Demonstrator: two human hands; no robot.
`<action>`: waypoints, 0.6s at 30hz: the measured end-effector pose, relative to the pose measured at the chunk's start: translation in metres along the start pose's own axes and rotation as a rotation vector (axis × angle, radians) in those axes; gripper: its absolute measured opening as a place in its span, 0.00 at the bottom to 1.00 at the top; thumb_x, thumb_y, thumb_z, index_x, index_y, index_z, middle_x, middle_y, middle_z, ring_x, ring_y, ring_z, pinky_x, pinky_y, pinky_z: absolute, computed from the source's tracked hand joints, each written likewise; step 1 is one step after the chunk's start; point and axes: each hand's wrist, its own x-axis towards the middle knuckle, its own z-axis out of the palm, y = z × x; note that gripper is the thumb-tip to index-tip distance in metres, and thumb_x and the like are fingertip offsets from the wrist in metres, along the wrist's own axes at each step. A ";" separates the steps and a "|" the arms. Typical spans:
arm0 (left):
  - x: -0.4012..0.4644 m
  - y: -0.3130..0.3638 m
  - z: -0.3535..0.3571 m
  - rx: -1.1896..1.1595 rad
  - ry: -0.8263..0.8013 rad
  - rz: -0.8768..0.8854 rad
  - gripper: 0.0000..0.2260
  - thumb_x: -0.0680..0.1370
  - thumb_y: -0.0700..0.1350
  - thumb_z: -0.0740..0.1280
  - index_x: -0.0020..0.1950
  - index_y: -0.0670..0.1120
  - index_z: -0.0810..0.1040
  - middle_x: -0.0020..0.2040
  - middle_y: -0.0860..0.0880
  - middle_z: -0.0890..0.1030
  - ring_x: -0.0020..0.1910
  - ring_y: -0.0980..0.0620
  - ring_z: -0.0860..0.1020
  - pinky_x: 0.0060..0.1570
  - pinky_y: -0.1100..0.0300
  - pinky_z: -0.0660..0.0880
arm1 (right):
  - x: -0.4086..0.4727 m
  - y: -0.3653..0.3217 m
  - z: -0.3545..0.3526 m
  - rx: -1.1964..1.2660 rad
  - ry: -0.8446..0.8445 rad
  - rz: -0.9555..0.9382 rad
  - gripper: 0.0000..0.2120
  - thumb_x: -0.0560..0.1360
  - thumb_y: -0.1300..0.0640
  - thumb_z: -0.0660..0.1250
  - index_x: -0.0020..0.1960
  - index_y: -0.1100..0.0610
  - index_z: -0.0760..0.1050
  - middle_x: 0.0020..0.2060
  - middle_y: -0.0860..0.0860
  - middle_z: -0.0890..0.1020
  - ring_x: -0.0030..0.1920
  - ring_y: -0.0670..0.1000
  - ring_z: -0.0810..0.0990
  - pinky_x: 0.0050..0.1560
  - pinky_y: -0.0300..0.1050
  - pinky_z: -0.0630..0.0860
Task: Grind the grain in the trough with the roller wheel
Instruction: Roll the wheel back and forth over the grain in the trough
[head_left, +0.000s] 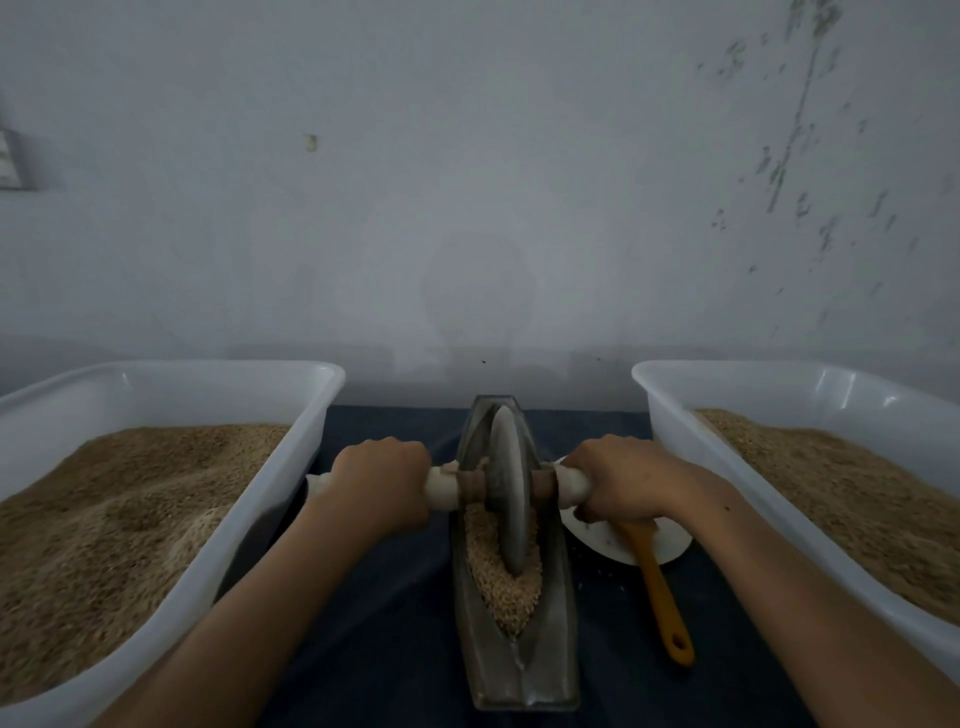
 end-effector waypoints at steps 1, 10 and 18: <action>0.000 0.000 0.000 -0.007 0.017 -0.002 0.11 0.73 0.49 0.68 0.54 0.49 0.75 0.49 0.50 0.79 0.47 0.51 0.78 0.47 0.58 0.74 | 0.001 0.000 0.001 -0.011 0.021 0.000 0.11 0.72 0.54 0.70 0.54 0.49 0.77 0.45 0.49 0.81 0.44 0.49 0.78 0.36 0.41 0.70; -0.001 0.007 0.009 0.017 0.350 -0.003 0.07 0.77 0.50 0.63 0.53 0.50 0.70 0.49 0.51 0.79 0.47 0.51 0.78 0.42 0.60 0.68 | 0.009 0.002 0.021 -0.056 0.391 0.031 0.05 0.75 0.55 0.62 0.43 0.47 0.68 0.42 0.47 0.80 0.44 0.52 0.79 0.40 0.46 0.71; 0.000 -0.001 0.004 -0.016 0.062 0.007 0.11 0.74 0.49 0.67 0.55 0.48 0.75 0.50 0.50 0.79 0.49 0.50 0.78 0.50 0.57 0.75 | 0.001 -0.004 0.004 -0.087 0.168 -0.008 0.04 0.73 0.57 0.65 0.45 0.48 0.72 0.43 0.49 0.80 0.43 0.51 0.78 0.39 0.43 0.69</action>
